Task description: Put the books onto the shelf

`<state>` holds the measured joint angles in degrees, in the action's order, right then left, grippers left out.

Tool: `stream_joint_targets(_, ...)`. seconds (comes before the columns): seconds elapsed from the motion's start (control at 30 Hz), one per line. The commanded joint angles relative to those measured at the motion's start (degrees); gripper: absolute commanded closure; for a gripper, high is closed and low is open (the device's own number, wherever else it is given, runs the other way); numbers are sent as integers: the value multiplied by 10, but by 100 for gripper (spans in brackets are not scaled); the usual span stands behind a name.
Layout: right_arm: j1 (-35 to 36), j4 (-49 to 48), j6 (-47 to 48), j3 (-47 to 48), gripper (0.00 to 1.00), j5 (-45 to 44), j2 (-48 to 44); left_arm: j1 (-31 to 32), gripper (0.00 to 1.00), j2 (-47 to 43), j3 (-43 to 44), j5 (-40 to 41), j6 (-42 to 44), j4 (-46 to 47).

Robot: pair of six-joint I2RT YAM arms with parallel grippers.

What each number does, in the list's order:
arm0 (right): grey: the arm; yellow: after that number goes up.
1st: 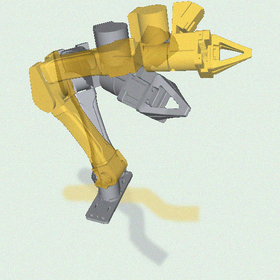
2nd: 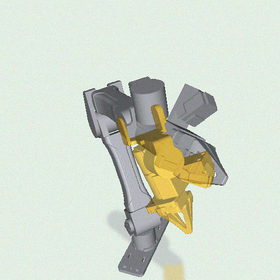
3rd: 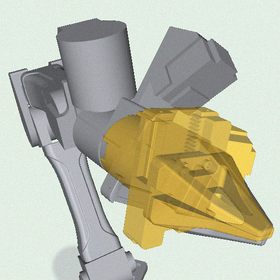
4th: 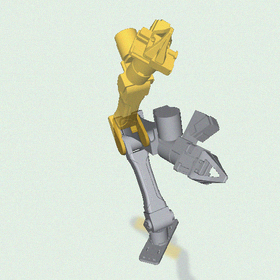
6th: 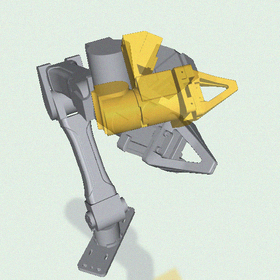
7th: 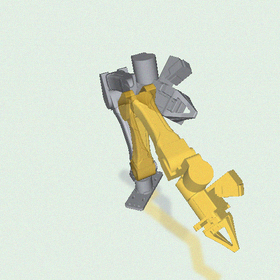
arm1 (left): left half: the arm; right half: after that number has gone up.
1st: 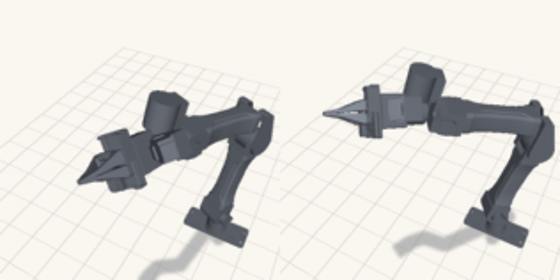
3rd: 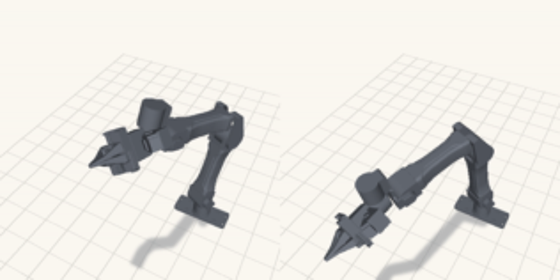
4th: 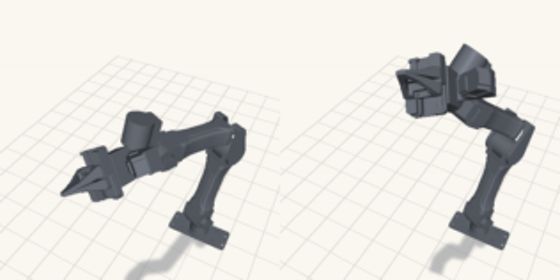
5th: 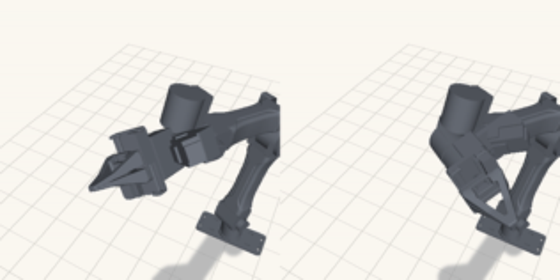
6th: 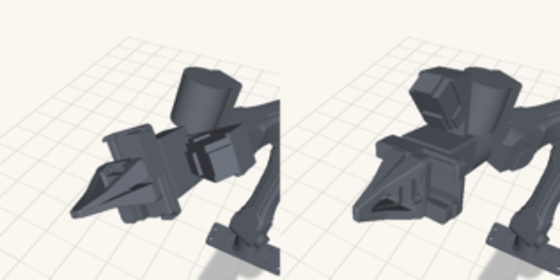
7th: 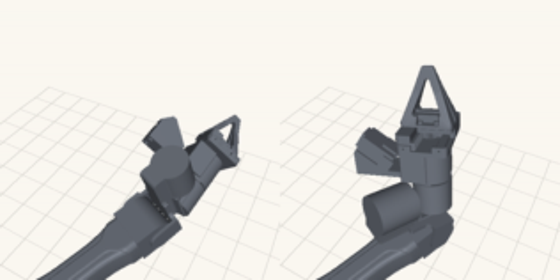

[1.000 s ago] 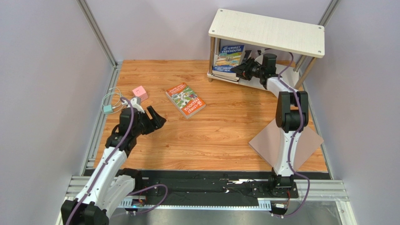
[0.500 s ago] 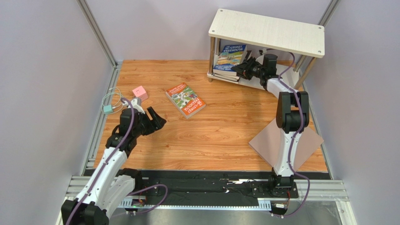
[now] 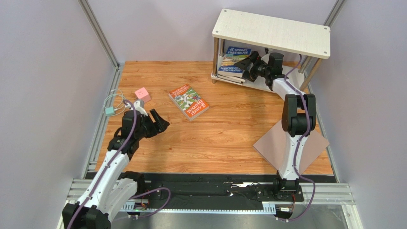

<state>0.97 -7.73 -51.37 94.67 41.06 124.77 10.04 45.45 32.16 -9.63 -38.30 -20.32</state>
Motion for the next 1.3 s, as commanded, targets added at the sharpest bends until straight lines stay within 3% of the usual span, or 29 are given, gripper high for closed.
stream_joint_targets(0.0, -4, 34, 40, -32, 9, -57, -50, 1, 25, -11, -5, -9, 6, 15)
stream_joint_targets(0.23, -4, 147, 81, -38, 1, -77, -107, 1, 24, -11, -8, -10, 7, 18)
stream_joint_targets(0.47, -4, 225, 145, -85, 0, -121, -171, 1, 24, 3, -14, -7, 6, 31)
stream_joint_targets(0.6, 52, 285, 211, -128, 0, -166, -219, 1, 24, 75, 6, -12, 3, 40)
stream_joint_targets(0.67, 78, 266, 227, -151, 0, -173, -233, 1, 26, 122, 24, -17, 3, 48)
stream_joint_targets(0.73, 125, 261, 242, -159, 0, -184, -230, 1, 38, 156, 42, -14, 1, 56)
stream_joint_targets(0.77, 155, 263, 244, -154, 0, -189, -221, 1, 49, 195, 66, -14, 2, 58)
stream_joint_targets(0.8, 168, 264, 244, -140, 0, -189, -198, 1, 80, 217, 79, -16, 3, 60)
stream_joint_targets(0.87, 195, 262, 231, -125, 0, -179, -168, 1, 100, 281, 128, -17, 9, 46)
stream_joint_targets(1.07, 236, 264, 211, -48, 1, -193, -37, 1, 100, 398, 220, -9, 15, 28)
stream_joint_targets(1.27, 257, 279, 211, 16, 1, -223, 36, 1, 100, 491, 286, -8, 8, 4)
